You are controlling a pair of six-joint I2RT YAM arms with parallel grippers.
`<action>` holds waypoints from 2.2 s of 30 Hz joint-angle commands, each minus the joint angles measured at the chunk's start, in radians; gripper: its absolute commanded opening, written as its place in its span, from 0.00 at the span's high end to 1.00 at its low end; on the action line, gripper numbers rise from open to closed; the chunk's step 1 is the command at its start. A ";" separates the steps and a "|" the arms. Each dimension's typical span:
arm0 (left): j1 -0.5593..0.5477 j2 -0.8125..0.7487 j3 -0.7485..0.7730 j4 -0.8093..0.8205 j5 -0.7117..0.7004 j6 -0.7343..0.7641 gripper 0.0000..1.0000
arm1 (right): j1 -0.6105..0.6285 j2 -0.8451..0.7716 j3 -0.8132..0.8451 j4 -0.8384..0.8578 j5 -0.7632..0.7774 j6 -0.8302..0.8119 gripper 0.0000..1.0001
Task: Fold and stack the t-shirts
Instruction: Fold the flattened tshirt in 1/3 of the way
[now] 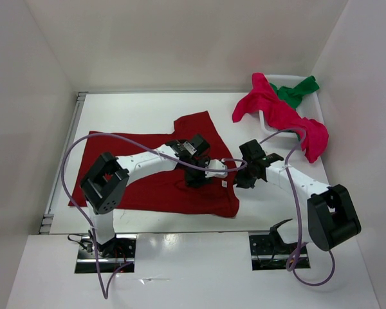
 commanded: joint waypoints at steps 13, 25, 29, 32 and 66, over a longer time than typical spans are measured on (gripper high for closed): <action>0.035 0.031 -0.023 0.064 -0.024 -0.016 0.55 | -0.002 -0.046 -0.002 0.020 0.036 0.029 0.75; 0.035 0.042 -0.046 0.044 0.010 -0.026 0.76 | -0.002 -0.037 -0.002 0.020 0.036 0.029 0.75; 0.035 0.042 -0.037 0.044 0.019 -0.055 0.98 | -0.002 -0.037 -0.002 0.020 0.027 0.029 0.75; 0.035 0.042 -0.037 0.055 0.010 -0.068 1.00 | -0.002 -0.037 -0.002 0.020 0.027 0.029 0.75; 0.330 -0.004 -0.092 0.060 -0.004 -0.415 1.00 | 0.008 -0.028 -0.020 0.039 0.017 -0.001 0.75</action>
